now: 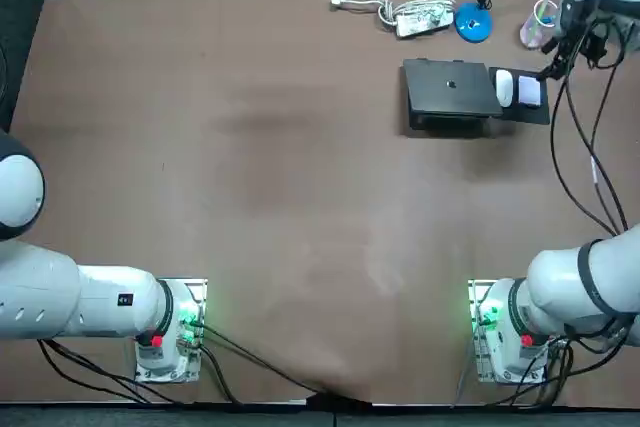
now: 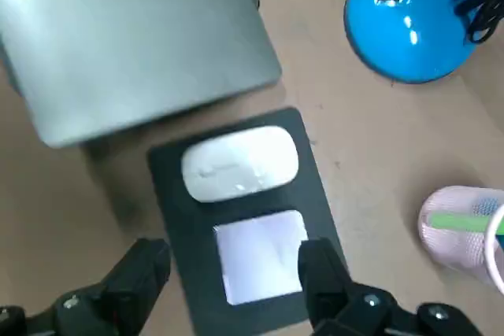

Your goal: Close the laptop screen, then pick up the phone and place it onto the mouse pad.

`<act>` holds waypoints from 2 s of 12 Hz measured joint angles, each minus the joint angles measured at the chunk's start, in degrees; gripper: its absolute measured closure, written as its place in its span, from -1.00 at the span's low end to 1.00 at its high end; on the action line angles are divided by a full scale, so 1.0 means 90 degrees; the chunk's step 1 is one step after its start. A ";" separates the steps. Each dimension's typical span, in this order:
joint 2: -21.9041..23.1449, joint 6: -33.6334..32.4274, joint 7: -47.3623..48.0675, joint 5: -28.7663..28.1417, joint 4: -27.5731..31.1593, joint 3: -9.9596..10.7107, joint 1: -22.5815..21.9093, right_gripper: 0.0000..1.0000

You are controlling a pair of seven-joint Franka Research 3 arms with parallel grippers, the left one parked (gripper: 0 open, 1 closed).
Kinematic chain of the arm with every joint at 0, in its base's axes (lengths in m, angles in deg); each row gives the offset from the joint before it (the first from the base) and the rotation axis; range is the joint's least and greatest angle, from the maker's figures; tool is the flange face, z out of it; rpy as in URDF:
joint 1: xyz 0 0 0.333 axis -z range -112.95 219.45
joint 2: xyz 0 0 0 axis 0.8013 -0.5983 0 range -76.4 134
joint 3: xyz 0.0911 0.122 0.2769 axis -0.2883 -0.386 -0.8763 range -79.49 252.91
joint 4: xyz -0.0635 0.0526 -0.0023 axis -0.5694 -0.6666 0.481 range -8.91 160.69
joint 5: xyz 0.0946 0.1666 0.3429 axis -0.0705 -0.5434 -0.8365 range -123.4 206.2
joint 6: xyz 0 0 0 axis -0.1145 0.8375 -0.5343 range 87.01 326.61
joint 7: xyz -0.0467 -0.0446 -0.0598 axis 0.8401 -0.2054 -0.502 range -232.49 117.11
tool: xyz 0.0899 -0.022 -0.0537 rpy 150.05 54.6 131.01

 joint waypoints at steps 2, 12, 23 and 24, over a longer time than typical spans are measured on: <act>0.0009 -0.0899 0.0807 0.0000 -0.0528 -0.0016 -0.0034 -1.00; -0.0003 -0.2607 0.4011 0.0016 -0.2299 -0.0025 -0.0251 -1.00; 0.0067 -0.4496 0.7439 0.1168 -0.4157 -0.0038 -0.1162 -1.00; 0.0111 -0.4574 0.7914 0.1225 -0.4167 -0.0017 -0.1302 -1.00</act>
